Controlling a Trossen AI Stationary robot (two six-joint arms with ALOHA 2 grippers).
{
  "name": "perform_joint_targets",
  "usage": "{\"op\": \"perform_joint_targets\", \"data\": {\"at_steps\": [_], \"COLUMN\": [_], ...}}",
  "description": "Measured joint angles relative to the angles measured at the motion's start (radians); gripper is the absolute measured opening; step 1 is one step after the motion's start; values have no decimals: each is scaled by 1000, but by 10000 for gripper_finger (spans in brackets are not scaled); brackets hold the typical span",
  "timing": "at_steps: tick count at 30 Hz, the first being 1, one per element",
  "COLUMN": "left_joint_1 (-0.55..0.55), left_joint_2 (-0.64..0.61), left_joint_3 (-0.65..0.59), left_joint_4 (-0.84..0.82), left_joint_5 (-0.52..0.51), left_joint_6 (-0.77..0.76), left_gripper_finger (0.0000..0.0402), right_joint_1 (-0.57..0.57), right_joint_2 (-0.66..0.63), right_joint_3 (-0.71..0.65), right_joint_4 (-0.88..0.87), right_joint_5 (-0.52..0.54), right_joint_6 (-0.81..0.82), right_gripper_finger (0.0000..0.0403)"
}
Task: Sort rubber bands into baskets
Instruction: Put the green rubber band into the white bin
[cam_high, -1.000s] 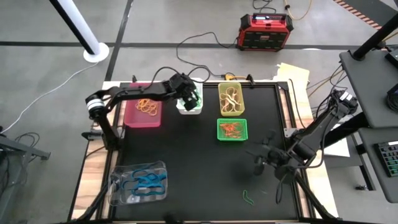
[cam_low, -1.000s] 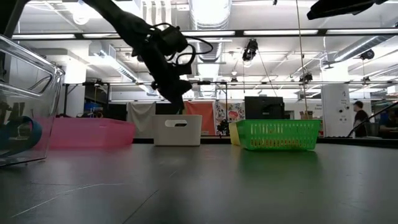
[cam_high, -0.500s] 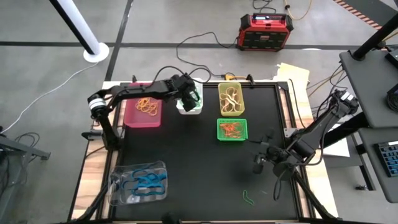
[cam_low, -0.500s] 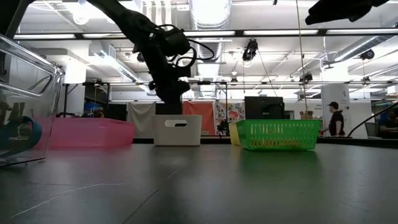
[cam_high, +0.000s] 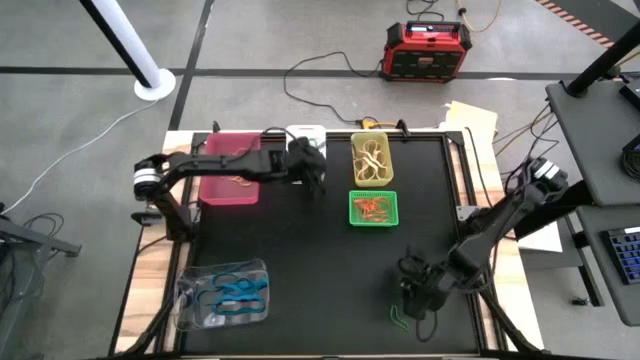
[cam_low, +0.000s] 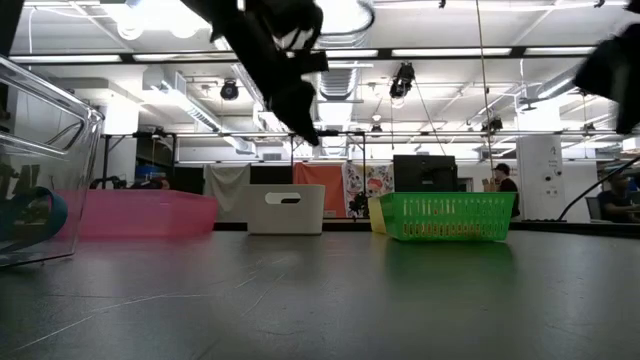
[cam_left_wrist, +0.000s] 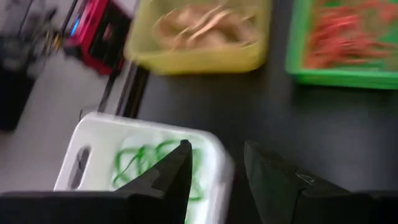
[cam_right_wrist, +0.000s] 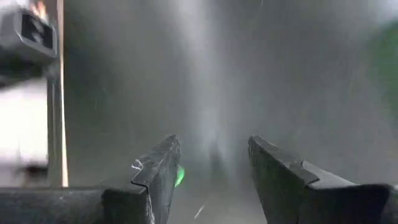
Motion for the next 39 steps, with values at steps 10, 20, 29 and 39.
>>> {"op": "perform_joint_targets", "data": {"at_steps": [10, 20, 29, 39], "left_joint_1": [-147, -224, -275, -323], "left_joint_2": [-70, -234, -465, -691], "left_joint_3": [-6, -90, -311, -496], "left_joint_4": [-35, -36, 75, 90], "left_joint_5": [-31, 5, 4, 0], "left_joint_6": [124, 139, 110, 50], "left_gripper_finger": [130, 129, 129, 129], "right_joint_1": [50, 98, 91, 74], "right_joint_2": [336, 585, 626, 576], "right_joint_3": [333, 505, 501, 497], "right_joint_4": [-237, -352, -352, -344], "right_joint_5": [-302, -301, -305, -173], "right_joint_6": [194, 279, 334, 431], "right_gripper_finger": [182, 182, 111, 10]}}
